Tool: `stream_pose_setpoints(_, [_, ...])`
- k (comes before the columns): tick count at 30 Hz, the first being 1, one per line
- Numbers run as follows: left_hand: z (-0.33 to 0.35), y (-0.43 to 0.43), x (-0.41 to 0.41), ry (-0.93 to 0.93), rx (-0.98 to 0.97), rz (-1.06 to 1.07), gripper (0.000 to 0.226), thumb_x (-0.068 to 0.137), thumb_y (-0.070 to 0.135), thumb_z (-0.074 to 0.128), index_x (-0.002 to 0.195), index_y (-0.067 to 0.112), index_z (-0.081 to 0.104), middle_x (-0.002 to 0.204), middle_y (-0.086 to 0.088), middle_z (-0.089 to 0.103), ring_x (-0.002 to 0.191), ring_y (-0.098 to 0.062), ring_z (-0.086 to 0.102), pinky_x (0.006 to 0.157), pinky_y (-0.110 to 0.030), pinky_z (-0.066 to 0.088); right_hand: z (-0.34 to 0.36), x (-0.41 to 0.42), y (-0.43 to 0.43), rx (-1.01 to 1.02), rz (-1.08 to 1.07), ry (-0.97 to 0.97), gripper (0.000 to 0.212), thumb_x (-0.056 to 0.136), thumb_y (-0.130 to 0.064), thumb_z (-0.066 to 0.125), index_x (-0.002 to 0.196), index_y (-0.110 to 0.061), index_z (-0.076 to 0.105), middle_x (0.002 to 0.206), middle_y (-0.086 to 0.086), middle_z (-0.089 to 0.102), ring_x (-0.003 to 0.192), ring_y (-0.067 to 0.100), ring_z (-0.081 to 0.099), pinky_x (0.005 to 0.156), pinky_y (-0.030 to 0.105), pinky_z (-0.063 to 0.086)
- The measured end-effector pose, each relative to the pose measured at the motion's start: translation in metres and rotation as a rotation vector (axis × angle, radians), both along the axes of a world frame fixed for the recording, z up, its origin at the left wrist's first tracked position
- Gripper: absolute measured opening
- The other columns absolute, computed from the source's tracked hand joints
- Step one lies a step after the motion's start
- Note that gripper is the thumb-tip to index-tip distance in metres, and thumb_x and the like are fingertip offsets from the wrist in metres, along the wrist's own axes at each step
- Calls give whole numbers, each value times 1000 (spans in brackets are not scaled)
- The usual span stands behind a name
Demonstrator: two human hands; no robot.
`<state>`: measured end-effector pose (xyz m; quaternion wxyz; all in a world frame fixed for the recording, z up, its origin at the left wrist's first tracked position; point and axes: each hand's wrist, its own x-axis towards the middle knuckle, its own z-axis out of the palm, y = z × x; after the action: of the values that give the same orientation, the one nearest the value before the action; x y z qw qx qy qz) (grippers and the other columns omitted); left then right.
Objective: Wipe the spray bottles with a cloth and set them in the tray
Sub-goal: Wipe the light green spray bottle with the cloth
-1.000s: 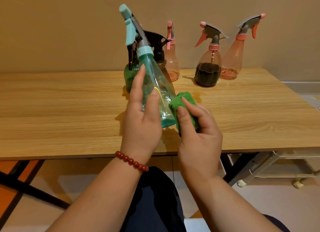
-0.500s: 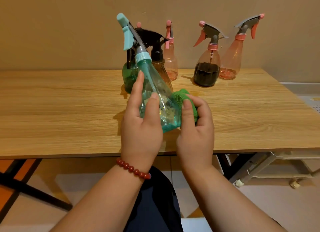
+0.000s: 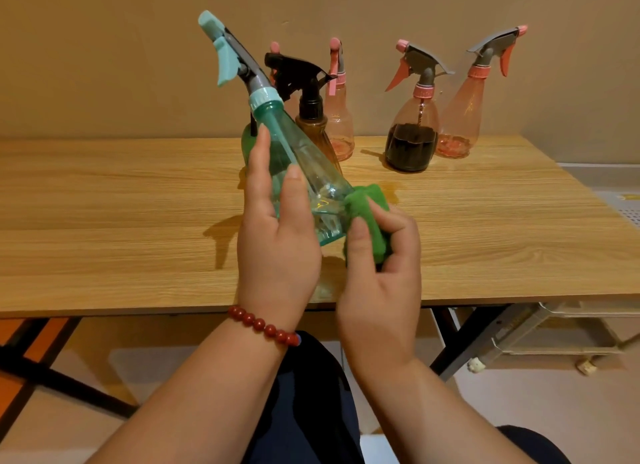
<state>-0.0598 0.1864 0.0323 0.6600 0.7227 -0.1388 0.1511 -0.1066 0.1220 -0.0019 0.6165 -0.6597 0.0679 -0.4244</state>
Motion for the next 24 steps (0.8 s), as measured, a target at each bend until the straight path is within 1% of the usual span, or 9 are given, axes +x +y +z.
stream_pose_setpoints(2, [0, 2, 2, -15, 4, -17, 47, 103, 34, 38, 147, 43, 26, 147, 25, 33, 118, 22, 40, 86, 1, 37, -8, -3, -1, -189, -58, -63, 14, 93, -19, 56, 105, -25, 58, 124, 3, 54, 127, 6, 45, 103, 17, 35])
stream_pose_setpoints(3, [0, 2, 3, -20, 17, -33, 47, 102, 34, 39, 147, 43, 26, 148, 24, 32, 124, 17, 38, 92, -1, 36, -9, -2, -4, -192, -61, -73, 15, 92, -19, 55, 105, -27, 58, 125, 1, 53, 128, 8, 44, 103, 18, 35])
stream_pose_setpoints(8, [-1, 2, 1, -14, 5, -98, 46, 103, 34, 36, 146, 43, 25, 135, 37, 33, 123, 22, 36, 98, -4, 35, 4, 7, -13, 95, 27, -21, 8, 93, -28, 54, 93, -36, 58, 103, -15, 61, 112, 9, 57, 98, 31, 46])
stream_pose_setpoints(12, [-2, 4, -2, 52, -39, -167, 42, 103, 39, 30, 144, 44, 20, 138, 27, 39, 113, 26, 41, 83, 3, 36, 10, 9, -16, 296, 142, -19, 12, 89, -36, 55, 84, -43, 63, 96, -10, 63, 98, 11, 59, 87, 33, 49])
stream_pose_setpoints(14, [0, 4, -5, 70, -30, -201, 45, 98, 53, 27, 142, 44, 20, 131, 22, 48, 106, 20, 51, 79, 0, 42, 11, 8, -18, 239, 107, -64, 12, 90, -36, 55, 87, -44, 64, 99, -11, 64, 101, 11, 60, 89, 32, 49])
stream_pose_setpoints(16, [4, 5, -7, 45, -15, -219, 51, 88, 57, 30, 137, 45, 25, 118, 35, 49, 102, 23, 51, 77, 1, 41, 13, 4, -19, 108, 52, -128, 11, 92, -33, 53, 95, -39, 62, 103, -15, 63, 107, 8, 59, 92, 27, 47])
stream_pose_setpoints(18, [7, 6, -7, 20, -51, -241, 51, 86, 53, 38, 136, 45, 32, 115, 41, 50, 109, 21, 50, 86, -3, 42, 12, 1, -22, -3, 1, -168, 12, 93, -27, 52, 102, -30, 59, 110, -7, 61, 113, 9, 57, 96, 24, 44])
stream_pose_setpoints(21, [6, 5, -4, 66, -153, -281, 40, 96, 46, 45, 135, 47, 38, 133, 31, 49, 123, 10, 47, 103, -22, 43, 8, -1, -24, -51, -15, -173, 12, 92, -26, 54, 101, -28, 63, 117, 2, 59, 120, 17, 54, 101, 34, 43])
stream_pose_setpoints(24, [5, 4, -6, -39, -67, -206, 42, 103, 27, 36, 143, 40, 33, 132, 39, 36, 122, 26, 33, 96, 0, 31, 7, -4, -18, -50, 46, -134, 17, 91, -25, 58, 105, -25, 68, 122, 4, 60, 123, 17, 54, 103, 35, 44])
